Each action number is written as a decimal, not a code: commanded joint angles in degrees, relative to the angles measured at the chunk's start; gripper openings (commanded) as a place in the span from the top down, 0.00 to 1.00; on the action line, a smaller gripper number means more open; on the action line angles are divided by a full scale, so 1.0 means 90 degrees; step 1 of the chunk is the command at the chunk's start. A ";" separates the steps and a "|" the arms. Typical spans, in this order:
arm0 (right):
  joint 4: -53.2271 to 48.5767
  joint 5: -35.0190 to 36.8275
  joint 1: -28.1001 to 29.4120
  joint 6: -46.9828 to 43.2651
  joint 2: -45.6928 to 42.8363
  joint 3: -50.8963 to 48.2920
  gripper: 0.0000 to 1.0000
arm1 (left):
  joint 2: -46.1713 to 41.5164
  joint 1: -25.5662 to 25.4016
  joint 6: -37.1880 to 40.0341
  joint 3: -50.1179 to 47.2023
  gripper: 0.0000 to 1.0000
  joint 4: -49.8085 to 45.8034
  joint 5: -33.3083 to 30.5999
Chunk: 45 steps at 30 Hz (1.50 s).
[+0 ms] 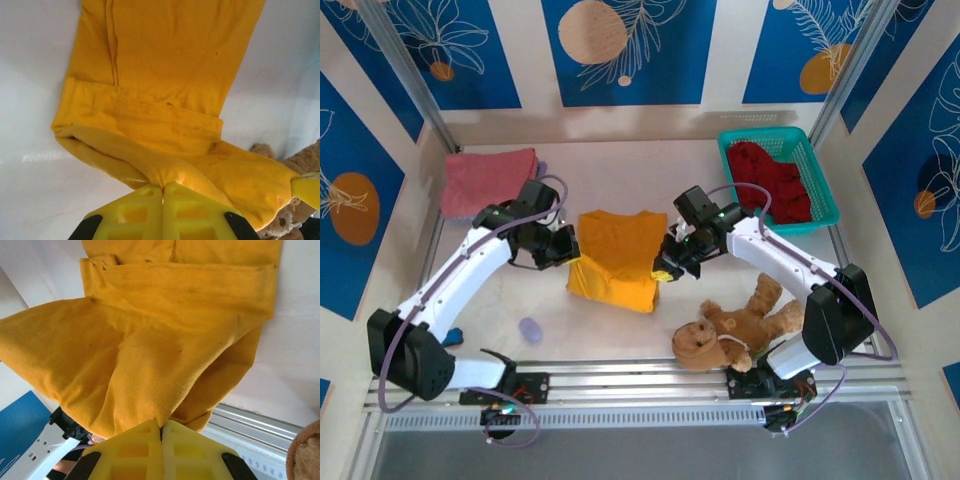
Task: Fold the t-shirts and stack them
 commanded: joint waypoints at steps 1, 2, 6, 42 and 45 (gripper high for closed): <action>-0.0156 -0.0198 -0.0141 -0.0231 0.0128 0.0265 1.00 | 0.0231 0.0156 0.0334 0.0422 1.00 0.0168 0.0426; -0.0163 -0.0141 -0.0195 -0.0230 0.0140 0.0310 1.00 | 0.0336 0.0156 0.0321 0.0519 1.00 0.0238 0.0488; -0.0066 -0.0040 -0.0363 -0.0233 0.0157 0.0460 1.00 | 0.0737 0.0211 0.0439 0.0893 1.00 0.0226 0.0494; -0.0178 -0.0415 -0.2206 -0.1168 0.3751 0.3538 1.00 | 0.5300 0.1156 0.1218 0.5441 1.00 -0.0222 0.1244; -0.0136 -0.0579 -0.2333 -0.1102 0.4508 0.4200 1.00 | 0.6437 0.1221 0.1047 0.6794 1.00 -0.0269 0.1414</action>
